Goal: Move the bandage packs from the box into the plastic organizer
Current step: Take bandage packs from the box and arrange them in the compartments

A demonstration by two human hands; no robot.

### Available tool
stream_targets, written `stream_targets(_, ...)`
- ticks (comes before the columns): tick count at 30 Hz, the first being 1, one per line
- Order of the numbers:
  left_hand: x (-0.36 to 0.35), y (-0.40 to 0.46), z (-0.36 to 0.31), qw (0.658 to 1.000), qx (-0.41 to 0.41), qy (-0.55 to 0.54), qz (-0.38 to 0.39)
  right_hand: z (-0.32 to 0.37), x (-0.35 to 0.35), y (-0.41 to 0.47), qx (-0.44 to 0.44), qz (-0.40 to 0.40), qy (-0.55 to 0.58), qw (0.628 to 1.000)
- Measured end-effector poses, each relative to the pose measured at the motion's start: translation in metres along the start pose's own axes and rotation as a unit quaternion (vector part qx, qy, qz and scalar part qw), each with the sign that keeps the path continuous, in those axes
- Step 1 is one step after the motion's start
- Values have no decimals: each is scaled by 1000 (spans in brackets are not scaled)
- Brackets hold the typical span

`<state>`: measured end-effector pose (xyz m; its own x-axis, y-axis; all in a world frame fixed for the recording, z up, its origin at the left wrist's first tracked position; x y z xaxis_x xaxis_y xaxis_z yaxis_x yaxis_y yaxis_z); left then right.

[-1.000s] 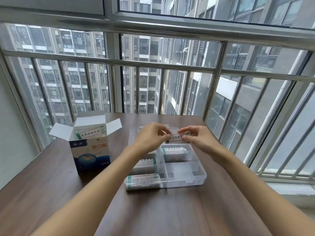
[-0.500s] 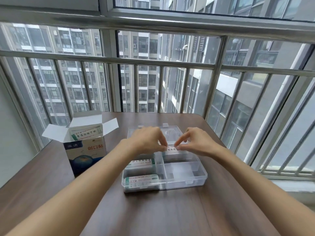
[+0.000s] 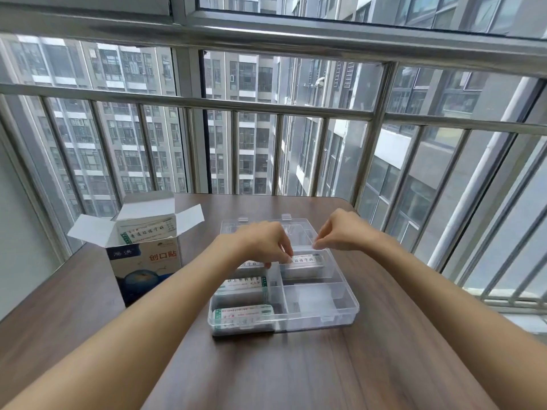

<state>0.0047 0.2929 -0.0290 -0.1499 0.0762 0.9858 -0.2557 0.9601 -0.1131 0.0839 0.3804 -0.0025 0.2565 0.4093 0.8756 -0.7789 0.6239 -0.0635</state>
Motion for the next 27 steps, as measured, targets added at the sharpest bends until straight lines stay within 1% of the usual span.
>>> stream_targets(1,0,1,1,1000,0,-3,2,-5,3,1,-26,-9,-31,999)
stream_targets(2,0,1,1,1000,0,-5,5,-7,2,1,-48,3,-60,997)
stream_targets(4,0,1,0,1000,0,-7,12,-7,-8,-4,-79,53,-98,991)
stream_targets(9,6,-2,-6,1000,1,13,11,-1,-30,-12,-143,146,-134,970)
stream_targets(11,7,-3,-6,1000,1,18,10,2,-32,-15,-148,171,-136,964)
stream_targets(14,7,-5,-7,999,1,31,17,1,-29,-18,-138,161,-121,970)
stream_targets(18,15,-14,-11,1000,7,26,3,6,-7,-19,-99,68,-94,988)
stream_targets(20,29,-27,-8,999,23,28,-40,12,6,-22,-83,32,-73,993)
stream_targets(23,60,-65,4,987,41,-32,-149,28,21,-30,-40,-18,-44,998)
stream_targets(25,80,-104,23,963,69,-64,-254,53,24,-40,23,-52,-17,998)
stream_targets(26,88,-126,36,941,90,-63,-319,69,23,-47,63,-68,7,996)
stream_targets(27,94,-150,49,913,119,-52,-386,87,20,-54,101,-80,33,991)
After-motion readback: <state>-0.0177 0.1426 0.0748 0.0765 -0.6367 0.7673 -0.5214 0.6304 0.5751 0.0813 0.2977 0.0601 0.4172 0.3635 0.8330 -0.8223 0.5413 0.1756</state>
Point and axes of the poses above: each hand's wrist, its own y-axis towards the middle knuckle, its own x-axis out of the back of the hand, z = x × y, the point moved 10 cm from there along y, towards the middle knuckle, and after that the axes turned 12 degrees about y, right-handed, at the moved point
